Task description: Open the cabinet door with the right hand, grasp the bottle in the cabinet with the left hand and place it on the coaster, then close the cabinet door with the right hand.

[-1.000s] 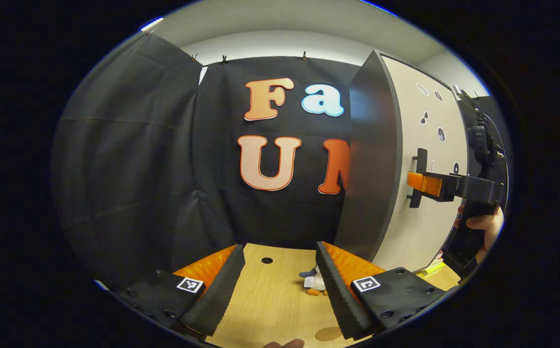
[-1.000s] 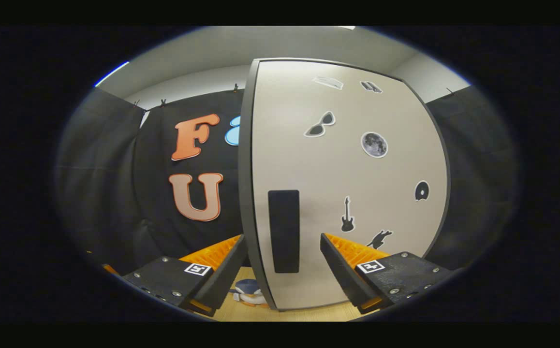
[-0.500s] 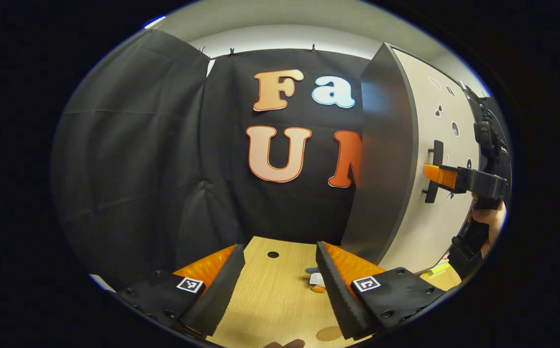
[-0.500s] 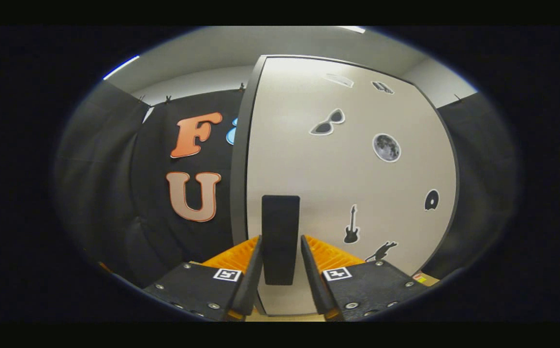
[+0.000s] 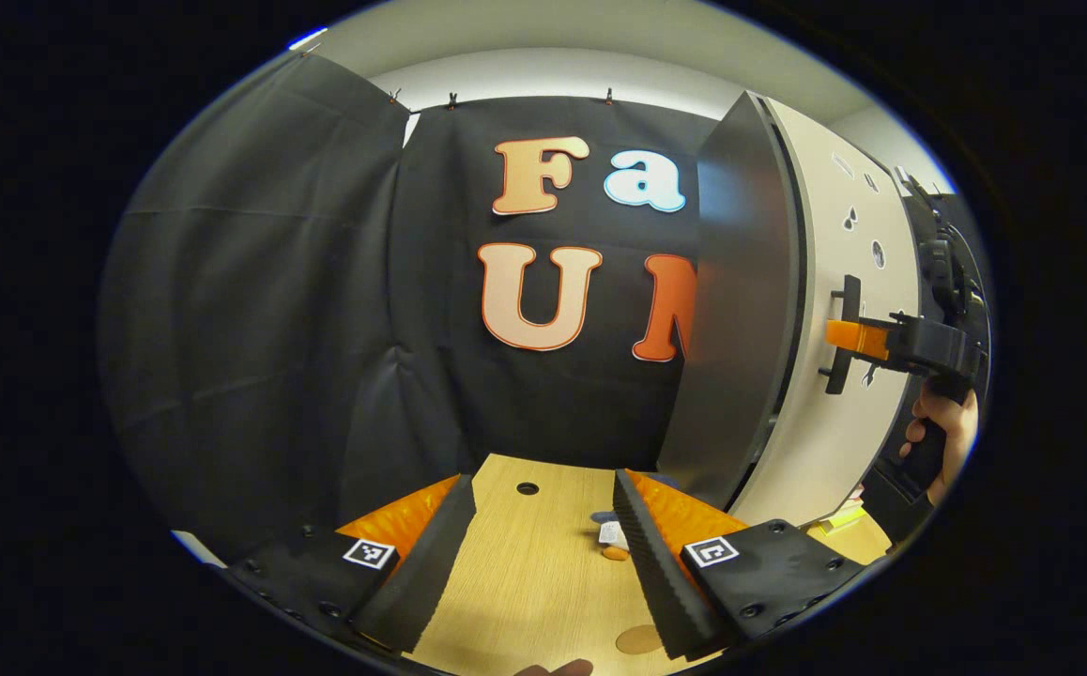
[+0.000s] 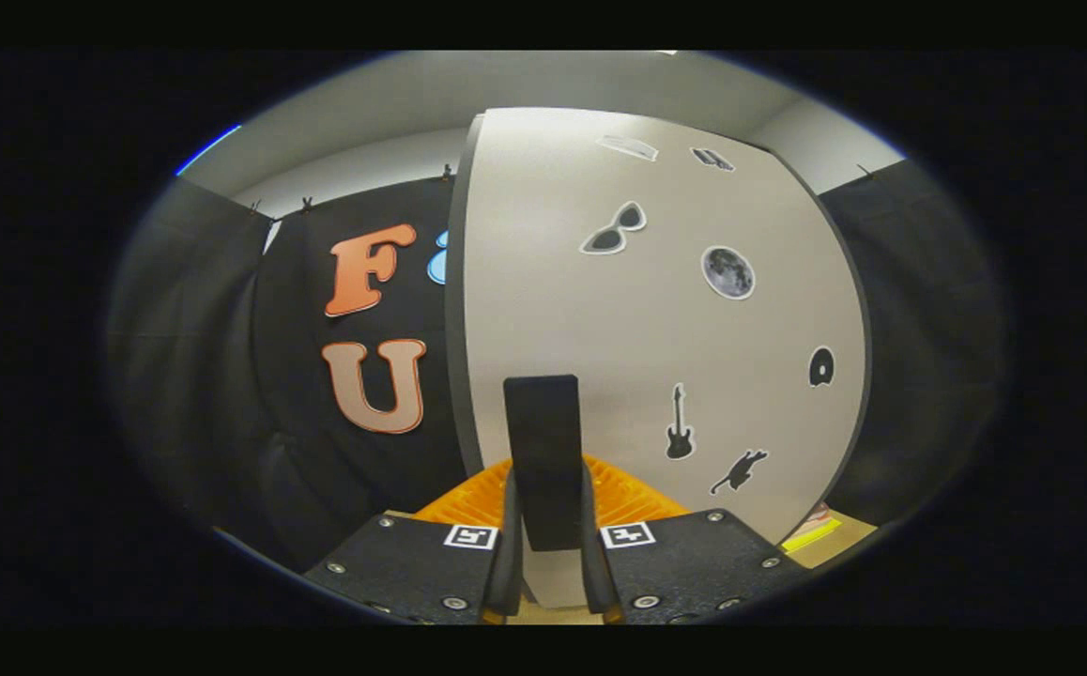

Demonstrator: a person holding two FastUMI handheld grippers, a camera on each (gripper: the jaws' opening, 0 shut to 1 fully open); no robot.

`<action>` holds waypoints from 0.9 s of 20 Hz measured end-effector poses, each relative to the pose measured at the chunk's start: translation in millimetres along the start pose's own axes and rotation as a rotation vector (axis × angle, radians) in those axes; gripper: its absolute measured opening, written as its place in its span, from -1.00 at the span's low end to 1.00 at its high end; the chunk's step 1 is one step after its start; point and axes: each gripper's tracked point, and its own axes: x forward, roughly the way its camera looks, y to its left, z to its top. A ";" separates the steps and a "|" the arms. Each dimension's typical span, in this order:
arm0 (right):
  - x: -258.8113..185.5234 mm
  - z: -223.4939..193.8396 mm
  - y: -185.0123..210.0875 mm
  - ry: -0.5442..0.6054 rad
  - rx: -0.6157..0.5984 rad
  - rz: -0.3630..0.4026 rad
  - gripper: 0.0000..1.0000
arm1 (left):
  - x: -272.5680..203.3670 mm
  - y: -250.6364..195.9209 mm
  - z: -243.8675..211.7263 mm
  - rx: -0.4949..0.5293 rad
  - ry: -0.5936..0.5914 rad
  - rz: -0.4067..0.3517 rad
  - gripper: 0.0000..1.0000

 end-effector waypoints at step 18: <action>-170.3 5.7 -95.0 0.023 0.015 -0.212 -0.70 | -37.3 -49.2 -23.2 0.033 0.015 -0.210 0.92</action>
